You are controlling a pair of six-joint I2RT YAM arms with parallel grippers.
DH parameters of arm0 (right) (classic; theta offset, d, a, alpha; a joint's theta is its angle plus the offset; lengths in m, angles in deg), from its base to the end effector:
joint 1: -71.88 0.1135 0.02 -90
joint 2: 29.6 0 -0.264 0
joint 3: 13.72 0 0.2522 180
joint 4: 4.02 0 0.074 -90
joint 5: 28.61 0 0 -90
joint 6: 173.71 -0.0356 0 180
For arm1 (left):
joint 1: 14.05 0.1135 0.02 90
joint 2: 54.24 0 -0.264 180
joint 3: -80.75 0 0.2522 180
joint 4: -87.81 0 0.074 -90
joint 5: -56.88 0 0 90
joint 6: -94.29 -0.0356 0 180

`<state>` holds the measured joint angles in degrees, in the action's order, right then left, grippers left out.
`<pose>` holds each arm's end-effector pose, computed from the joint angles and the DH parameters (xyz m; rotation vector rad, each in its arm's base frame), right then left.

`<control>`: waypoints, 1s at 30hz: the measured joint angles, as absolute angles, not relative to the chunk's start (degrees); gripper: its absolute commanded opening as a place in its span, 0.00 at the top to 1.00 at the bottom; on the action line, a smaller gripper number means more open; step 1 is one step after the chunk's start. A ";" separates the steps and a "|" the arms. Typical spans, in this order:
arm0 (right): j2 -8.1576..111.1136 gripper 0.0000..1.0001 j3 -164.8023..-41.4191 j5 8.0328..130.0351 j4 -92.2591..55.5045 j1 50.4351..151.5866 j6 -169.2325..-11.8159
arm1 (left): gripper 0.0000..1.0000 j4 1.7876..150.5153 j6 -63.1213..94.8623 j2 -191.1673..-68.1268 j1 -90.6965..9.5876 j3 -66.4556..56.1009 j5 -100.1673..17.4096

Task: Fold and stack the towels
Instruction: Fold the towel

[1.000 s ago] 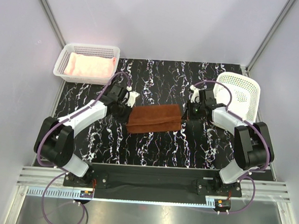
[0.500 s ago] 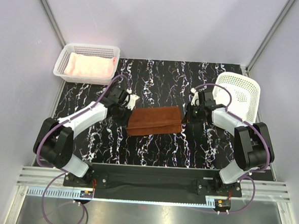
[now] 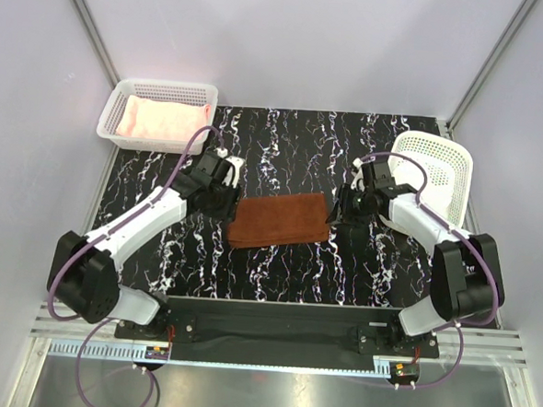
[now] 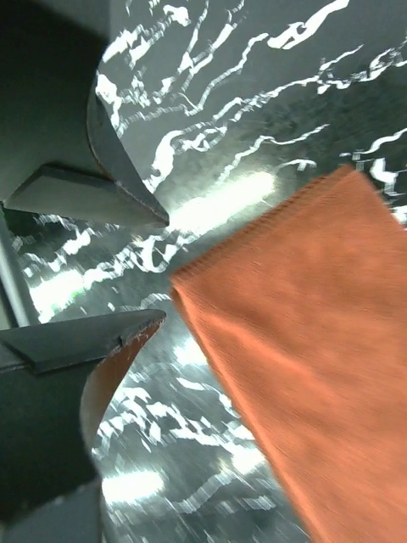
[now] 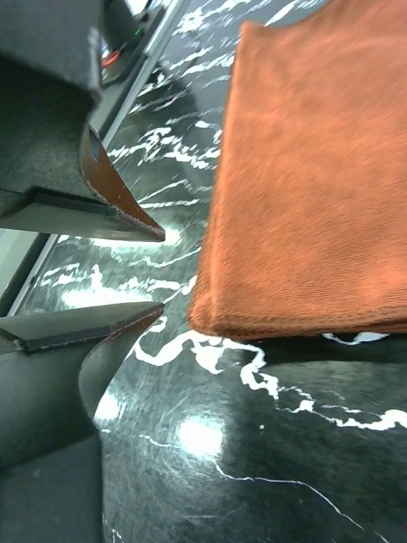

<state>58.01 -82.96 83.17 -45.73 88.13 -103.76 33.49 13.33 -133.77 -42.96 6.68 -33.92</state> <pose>0.2860 0.0971 0.2050 -0.0487 2.6781 0.7117 0.2433 -0.1349 0.2544 0.4597 2.5959 -0.2489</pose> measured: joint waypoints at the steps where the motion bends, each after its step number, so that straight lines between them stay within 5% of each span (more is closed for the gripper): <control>1: 58.14 0.59 -83.35 82.85 -45.57 88.13 -104.66 | 0.51 34.52 14.86 -133.66 -42.96 6.68 -34.02; 19: 71.12 0.62 -84.97 77.64 -40.15 91.78 -107.41 | 0.54 44.31 30.38 -143.34 -42.96 17.08 -34.64; 25: 69.20 0.50 -84.10 77.10 -40.96 91.87 -107.59 | 0.51 41.54 31.62 -142.90 -43.00 15.14 -32.71; 30: 65.62 0.50 -83.66 76.88 -42.51 91.87 -108.24 | 0.48 39.24 33.50 -139.95 -42.98 14.85 -32.10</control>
<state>65.62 -83.66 76.88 -42.51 91.87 -108.24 39.24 33.50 -139.95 -42.98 14.85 -32.10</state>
